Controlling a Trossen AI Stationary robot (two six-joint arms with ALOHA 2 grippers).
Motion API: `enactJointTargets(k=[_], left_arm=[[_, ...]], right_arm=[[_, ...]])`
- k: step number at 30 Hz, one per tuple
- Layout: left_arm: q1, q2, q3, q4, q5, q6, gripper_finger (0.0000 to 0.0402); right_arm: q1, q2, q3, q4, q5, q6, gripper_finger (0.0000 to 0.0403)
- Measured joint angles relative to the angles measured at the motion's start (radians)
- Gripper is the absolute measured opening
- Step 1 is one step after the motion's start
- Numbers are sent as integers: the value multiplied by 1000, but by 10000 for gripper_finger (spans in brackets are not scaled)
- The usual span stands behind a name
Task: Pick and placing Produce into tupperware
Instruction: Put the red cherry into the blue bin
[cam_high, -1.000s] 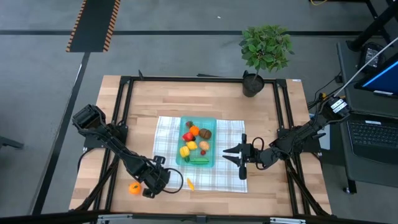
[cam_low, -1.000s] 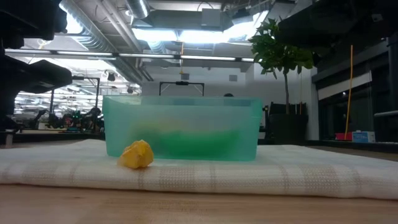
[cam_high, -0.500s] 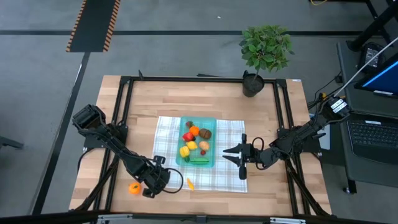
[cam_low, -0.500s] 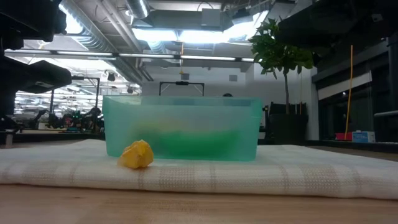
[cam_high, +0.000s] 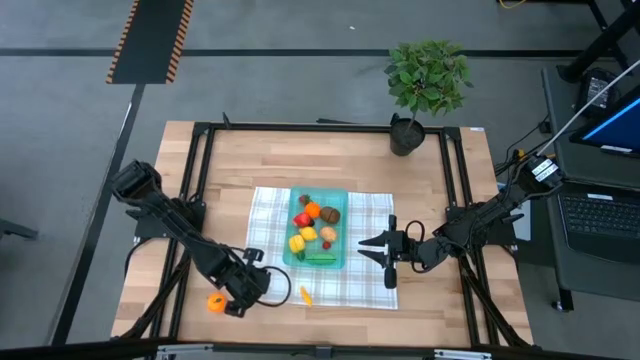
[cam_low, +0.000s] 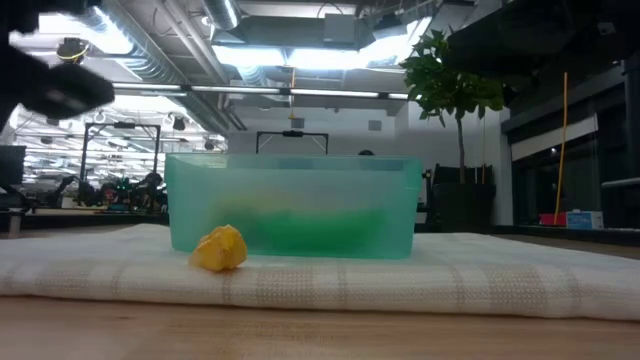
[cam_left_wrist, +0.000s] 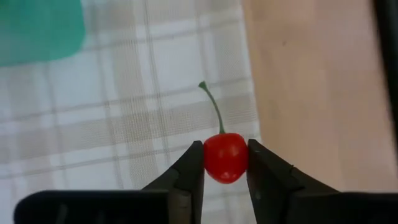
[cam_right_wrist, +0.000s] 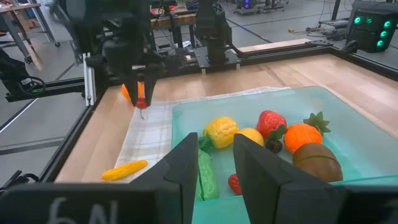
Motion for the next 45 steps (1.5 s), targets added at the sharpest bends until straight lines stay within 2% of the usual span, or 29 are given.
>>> enactJointTargets(k=[6,14,20,23,29,35,40,45], left_arm=[[0,-119,0,-42,-22,9,84],[5,-312,-76,-9,-143,50,83],[11,-459,-242,270,-171,92,83],[22,-510,-329,440,-174,164,82],[54,-566,-499,792,-145,307,83],[84,-577,-642,1073,-105,371,80],[114,-577,-713,1235,-30,373,79],[132,-576,-727,1256,-15,373,68]], right_arm=[[0,0,0,0,-8,0,104],[0,0,0,-11,-10,0,104],[0,0,0,-38,-10,0,104],[0,0,0,-38,-10,0,104],[0,0,0,-38,-10,0,104],[0,0,0,-38,-10,0,104],[0,0,0,-38,-10,0,104],[0,0,0,-38,-10,0,104]])
